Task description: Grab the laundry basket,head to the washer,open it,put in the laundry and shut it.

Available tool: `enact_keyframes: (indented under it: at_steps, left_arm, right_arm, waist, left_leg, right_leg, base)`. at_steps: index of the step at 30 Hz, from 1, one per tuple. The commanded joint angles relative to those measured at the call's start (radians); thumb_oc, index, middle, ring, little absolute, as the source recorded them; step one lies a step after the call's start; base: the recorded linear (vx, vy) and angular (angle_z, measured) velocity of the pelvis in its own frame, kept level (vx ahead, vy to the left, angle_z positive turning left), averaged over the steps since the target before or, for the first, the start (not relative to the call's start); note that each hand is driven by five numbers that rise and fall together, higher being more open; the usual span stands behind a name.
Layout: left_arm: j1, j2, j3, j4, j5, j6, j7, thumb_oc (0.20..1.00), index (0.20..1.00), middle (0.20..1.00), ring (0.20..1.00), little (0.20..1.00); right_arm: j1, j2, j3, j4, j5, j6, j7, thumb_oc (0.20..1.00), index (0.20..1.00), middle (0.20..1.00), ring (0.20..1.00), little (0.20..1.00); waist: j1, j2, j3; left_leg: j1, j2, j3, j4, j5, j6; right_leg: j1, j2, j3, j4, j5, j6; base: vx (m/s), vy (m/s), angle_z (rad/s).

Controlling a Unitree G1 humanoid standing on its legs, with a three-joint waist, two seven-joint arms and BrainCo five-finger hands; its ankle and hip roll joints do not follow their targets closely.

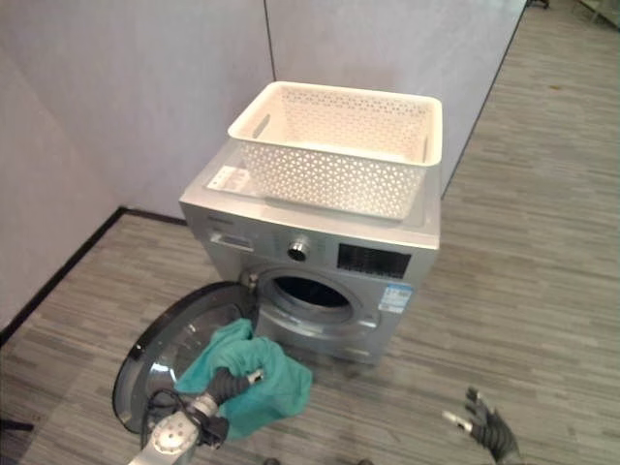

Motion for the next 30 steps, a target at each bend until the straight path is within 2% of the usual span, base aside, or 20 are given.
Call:
enact_keyframes:
  at_steps: [1, 3, 4, 6, 7, 8, 10, 16, 17, 18, 19, 20, 21, 24, 28, 29, 30]
  left_arm:
    - [-0.081, -0.023, 0.016, 0.007, -0.017, -0.084, 0.009, 0.2, 0.2, 0.2, 0.2, 0.2]
    - [-0.094, -0.028, 0.013, 0.012, -0.022, -0.083, 0.013, 0.2, 0.2, 0.2, 0.2, 0.2]
    - [-0.118, -0.043, -0.007, 0.031, -0.032, -0.079, 0.019, 0.2, 0.2, 0.2, 0.2, 0.2]
    - [-0.12, -0.043, -0.006, 0.032, -0.032, -0.08, 0.019, 0.2, 0.2, 0.2, 0.2, 0.2]
    - [-0.139, -0.059, -0.037, 0.036, -0.044, -0.067, 0.023, 0.2, 0.2, 0.2, 0.2, 0.2]
    - [-0.14, -0.059, -0.037, 0.036, -0.044, -0.067, 0.023, 0.2, 0.2, 0.2, 0.2, 0.2]
    - [-0.147, -0.071, -0.062, 0.039, -0.066, -0.055, 0.015, 0.2, 0.2, 0.2, 0.2, 0.2]
    - [-0.147, -0.069, -0.081, 0.021, -0.086, -0.039, -0.005, 0.2, 0.2, 0.2, 0.2, 0.2]
    - [-0.148, -0.062, -0.083, 0.017, -0.083, -0.035, -0.013, 0.2, 0.2, 0.2, 0.2, 0.2]
    - [-0.149, -0.062, -0.083, 0.017, -0.083, -0.035, -0.013, 0.2, 0.2, 0.2, 0.2, 0.2]
    - [-0.151, -0.058, -0.086, 0.018, -0.082, -0.032, -0.018, 0.2, 0.2, 0.2, 0.2, 0.2]
    - [-0.155, -0.048, -0.086, 0.014, -0.074, -0.03, -0.012, 0.2, 0.2, 0.2, 0.2, 0.2]
    - [-0.155, -0.048, -0.086, 0.014, -0.073, -0.03, -0.012, 0.2, 0.2, 0.2, 0.2, 0.2]
    - [-0.159, -0.041, -0.076, 0.011, -0.064, -0.028, -0.008, 0.2, 0.2, 0.2, 0.2, 0.2]
    - [-0.166, -0.036, -0.068, 0.01, -0.075, -0.032, -0.018, 0.2, 0.2, 0.2, 0.2, 0.2]
    - [-0.183, -0.036, -0.076, 0.014, -0.073, -0.031, -0.023, 0.2, 0.2, 0.2, 0.2, 0.2]
    - [-0.184, -0.037, -0.076, 0.014, -0.073, -0.031, -0.023, 0.2, 0.2, 0.2, 0.2, 0.2]
  right_arm:
    - [-0.124, 0.019, 0.089, 0.192, -0.164, 0.007, -0.034, 1.0, 1.0, 1.0, 1.0, 1.0]
    - [-0.159, 0.04, 0.107, 0.261, -0.169, 0.012, -0.052, 1.0, 1.0, 1.0, 1.0, 1.0]
    - [-0.231, 0.092, 0.132, 0.428, -0.167, 0.029, -0.09, 1.0, 1.0, 1.0, 1.0, 1.0]
    - [-0.234, 0.093, 0.132, 0.432, -0.166, 0.026, -0.09, 1.0, 1.0, 1.0, 1.0, 1.0]
    - [-0.334, 0.16, 0.156, 0.678, -0.145, 0.052, -0.141, 1.0, 1.0, 1.0, 1.0, 1.0]
    - [-0.337, 0.161, 0.156, 0.68, -0.145, 0.051, -0.141, 1.0, 1.0, 1.0, 1.0, 1.0]
    - [-0.399, 0.198, 0.153, 0.815, -0.116, 0.067, -0.166, 1.0, 1.0, 1.0, 1.0, 1.0]
    - [-0.42, 0.218, 0.132, 0.906, -0.092, 0.085, -0.168, 1.0, 1.0, 1.0, 1.0, 1.0]
    - [-0.408, 0.222, 0.122, 0.911, -0.089, 0.087, -0.164, 1.0, 1.0, 1.0, 1.0, 1.0]
    - [-0.409, 0.222, 0.122, 0.911, -0.089, 0.087, -0.164, 1.0, 1.0, 1.0, 1.0, 1.0]
    - [-0.404, 0.222, 0.119, 0.913, -0.09, 0.088, -0.162, 1.0, 1.0, 1.0, 1.0, 1.0]
    - [-0.404, 0.221, 0.125, 0.9, -0.09, 0.09, -0.163, 1.0, 1.0, 1.0, 1.0, 1.0]
    - [-0.405, 0.22, 0.125, 0.9, -0.09, 0.09, -0.163, 1.0, 1.0, 1.0, 1.0, 1.0]
    - [-0.413, 0.227, 0.14, 0.897, -0.102, 0.093, -0.159, 1.0, 1.0, 1.0, 1.0, 1.0]
    - [-0.404, 0.227, 0.139, 0.902, -0.105, 0.094, -0.151, 1.0, 1.0, 1.0, 1.0, 1.0]
    - [-0.398, 0.226, 0.129, 0.903, -0.094, 0.096, -0.152, 1.0, 1.0, 1.0, 1.0, 1.0]
    - [-0.398, 0.226, 0.129, 0.903, -0.094, 0.096, -0.152, 1.0, 1.0, 1.0, 1.0, 1.0]
  waist:
    - [0.01, -0.03, 0.0]
    - [0.015, -0.03, 0.002]
    - [0.028, -0.028, 0.001]
    - [0.027, -0.029, 0.002]
    - [0.051, -0.022, -0.004]
    - [0.051, -0.023, -0.003]
    - [0.067, -0.017, -0.008]
    - [0.082, -0.016, -0.019]
    - [0.08, -0.017, -0.016]
    - [0.081, -0.017, -0.018]
    - [0.078, -0.016, -0.015]
    - [0.068, -0.015, 0.004]
    - [0.07, -0.014, 0.002]
    - [0.057, 0.002, 0.03]
    - [0.047, 0.015, 0.042]
    - [0.03, 0.012, 0.053]
    - [0.029, 0.014, 0.054]
  left_leg:
    - [-0.034, -0.049, 0.052, 0.004, -0.036, 0.019]
    - [-0.036, -0.05, 0.047, 0.004, -0.036, 0.021]
    - [-0.038, -0.056, 0.039, 0.004, -0.036, 0.025]
    - [-0.038, -0.056, 0.039, 0.004, -0.036, 0.025]
    - [-0.04, -0.066, 0.025, 0.004, -0.041, 0.032]
    - [-0.04, -0.066, 0.024, 0.004, -0.041, 0.032]
    - [-0.037, -0.078, 0.014, 0.004, -0.05, 0.042]
    - [-0.021, -0.098, 0.003, 0.01, -0.078, 0.068]
    - [-0.007, -0.104, -0.007, 0.016, -0.092, 0.078]
    - [-0.01, -0.103, -0.007, 0.015, -0.089, 0.079]
    - [-0.003, -0.105, -0.014, 0.019, -0.095, 0.087]
    - [0.012, -0.108, -0.033, 0.033, -0.106, 0.106]
    - [0.006, -0.107, -0.031, 0.034, -0.104, 0.106]
    - [0.033, -0.11, -0.054, 0.039, -0.122, 0.128]
    - [0.051, -0.104, -0.069, 0.038, -0.132, 0.12]
    - [0.06, -0.114, -0.089, 0.047, -0.148, 0.117]
    - [0.06, -0.113, -0.091, 0.048, -0.15, 0.117]
  right_leg:
    - [-0.008, 0.005, 0.031, 0.084, -0.087, 0.013]
    - [-0.007, 0.004, 0.028, 0.083, -0.088, 0.013]
    - [-0.004, 0.003, 0.024, 0.081, -0.089, 0.014]
    - [-0.004, 0.003, 0.024, 0.081, -0.089, 0.014]
    - [0.004, -0.003, 0.012, 0.08, -0.091, 0.018]
    - [0.004, -0.003, 0.012, 0.08, -0.091, 0.018]
    - [0.01, -0.01, 0.005, 0.087, -0.095, 0.023]
    - [0.012, -0.027, 0.014, 0.138, -0.111, 0.03]
    - [-0.002, -0.035, 0.025, 0.21, -0.127, 0.029]
    - [-0.006, -0.035, 0.025, 0.21, -0.125, 0.029]
    - [-0.023, -0.039, 0.037, 0.261, -0.129, 0.03]
    - [-0.08, -0.043, 0.076, 0.39, -0.114, 0.036]
    - [-0.085, -0.042, 0.077, 0.39, -0.111, 0.036]
    - [-0.193, -0.042, 0.152, 0.545, -0.07, 0.046]
    - [-0.24, -0.042, 0.189, 0.471, -0.098, 0.031]
    - [-0.264, -0.047, 0.233, 0.369, -0.065, 0.044]
    - [-0.259, -0.046, 0.231, 0.362, -0.062, 0.044]
  base:
    - [0.02, 0.009, -0.07]
    - [0.01, 0.012, 0.02]
    - [0.02, 0.024, 0.05]
    - [0.03, 0.023, 0.01]
    - [0.05, 0.046, 0.06]
    - [0.07, 0.068, 0.08]
    - [0.06, 0.072, 0.27]
    - [0.09, 0.105, 0.14]
    - [0.05, 0.07, 0.01]
    - [0.08, 0.111, 0.0]
    - [0.04, 0.113, 0.04]
    - [0.04, 0.113, 0.01]
    - [0.03, 0.108, 0.0]
    - [0.04, 0.099, -0.11]
    - [0.1, -0.001, -0.04]
    - [0.1, -0.047, 0.2]
    - [0.1, -0.054, 0.38]
